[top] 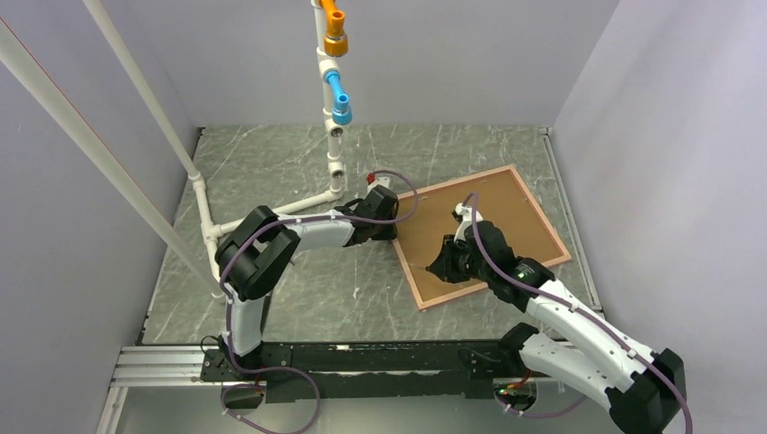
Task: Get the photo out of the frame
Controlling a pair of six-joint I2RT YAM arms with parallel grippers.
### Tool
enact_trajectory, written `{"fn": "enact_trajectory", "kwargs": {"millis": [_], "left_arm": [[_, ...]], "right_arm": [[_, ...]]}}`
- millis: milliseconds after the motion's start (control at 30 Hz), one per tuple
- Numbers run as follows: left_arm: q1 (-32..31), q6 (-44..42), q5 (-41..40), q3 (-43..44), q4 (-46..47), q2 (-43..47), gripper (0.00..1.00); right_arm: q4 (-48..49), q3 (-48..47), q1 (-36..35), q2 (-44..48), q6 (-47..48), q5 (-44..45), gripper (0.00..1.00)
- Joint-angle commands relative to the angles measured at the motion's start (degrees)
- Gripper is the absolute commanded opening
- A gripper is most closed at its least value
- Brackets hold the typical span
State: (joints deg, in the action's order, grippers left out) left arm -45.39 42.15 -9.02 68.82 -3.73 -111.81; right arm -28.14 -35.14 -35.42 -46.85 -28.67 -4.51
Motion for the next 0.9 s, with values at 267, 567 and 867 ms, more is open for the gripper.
{"fn": "enact_trajectory", "kwargs": {"millis": [267,567,867], "left_arm": [[1.2,-15.2,11.4,-3.9,-1.0,-0.6,0.0],[1.1,-10.8,13.6,-3.9,-2.7,-0.8,0.0],[1.2,-8.5,14.5,-4.6,-2.4,-2.1,0.0]], "right_arm": [[9.0,0.9,-6.2,-5.9,-0.2,10.8,0.0],[13.0,2.4,-11.7,-10.4,-1.7,17.8,0.0],[15.7,2.6,-13.7,-13.7,-2.1,19.4,0.0]]}}
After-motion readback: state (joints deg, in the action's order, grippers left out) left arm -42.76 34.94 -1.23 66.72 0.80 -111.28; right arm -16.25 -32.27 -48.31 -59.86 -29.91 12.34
